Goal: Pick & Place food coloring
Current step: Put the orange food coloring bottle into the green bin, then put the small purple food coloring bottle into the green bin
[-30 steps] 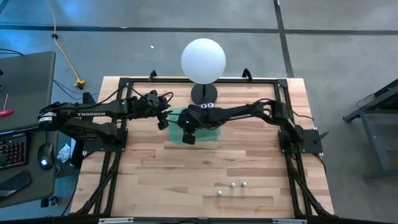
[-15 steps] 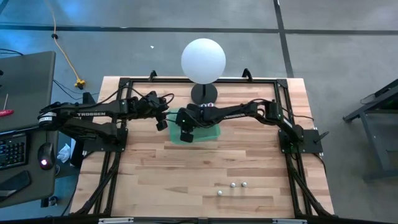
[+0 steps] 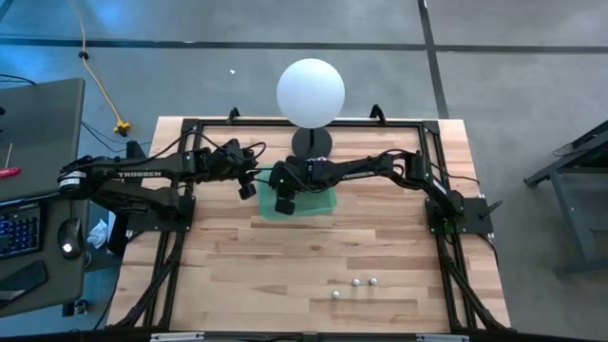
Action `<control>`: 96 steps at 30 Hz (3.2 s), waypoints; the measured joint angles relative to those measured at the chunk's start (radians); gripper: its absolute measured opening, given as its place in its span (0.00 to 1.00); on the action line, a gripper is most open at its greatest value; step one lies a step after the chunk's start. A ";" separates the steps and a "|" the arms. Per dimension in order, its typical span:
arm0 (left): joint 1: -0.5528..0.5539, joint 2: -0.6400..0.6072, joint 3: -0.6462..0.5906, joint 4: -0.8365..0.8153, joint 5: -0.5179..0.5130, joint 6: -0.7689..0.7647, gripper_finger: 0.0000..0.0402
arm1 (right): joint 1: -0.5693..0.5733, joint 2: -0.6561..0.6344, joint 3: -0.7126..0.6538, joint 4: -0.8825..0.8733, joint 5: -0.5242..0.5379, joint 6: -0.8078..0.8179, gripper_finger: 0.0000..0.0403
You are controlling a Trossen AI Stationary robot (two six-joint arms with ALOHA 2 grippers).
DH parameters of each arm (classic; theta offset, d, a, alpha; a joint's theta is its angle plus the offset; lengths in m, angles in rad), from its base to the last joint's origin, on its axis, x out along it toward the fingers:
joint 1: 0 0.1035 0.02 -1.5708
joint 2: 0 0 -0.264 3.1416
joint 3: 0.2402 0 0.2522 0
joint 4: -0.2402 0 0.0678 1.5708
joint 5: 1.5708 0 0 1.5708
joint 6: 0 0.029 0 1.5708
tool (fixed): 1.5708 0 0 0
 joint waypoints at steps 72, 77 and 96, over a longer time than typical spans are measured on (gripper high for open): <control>0.000 0.000 -0.074 0.032 0.087 -0.131 0.31 | 0.726 -0.467 -0.595 -0.461 -0.288 0.892 0.29; 0.000 0.000 -0.074 0.032 0.087 -0.133 0.31 | 0.726 -0.467 -0.614 -0.442 -0.290 0.885 0.29; 0.000 0.000 -0.074 0.031 0.088 -0.229 0.31 | 0.761 -0.523 -0.577 -0.495 -0.261 0.551 0.29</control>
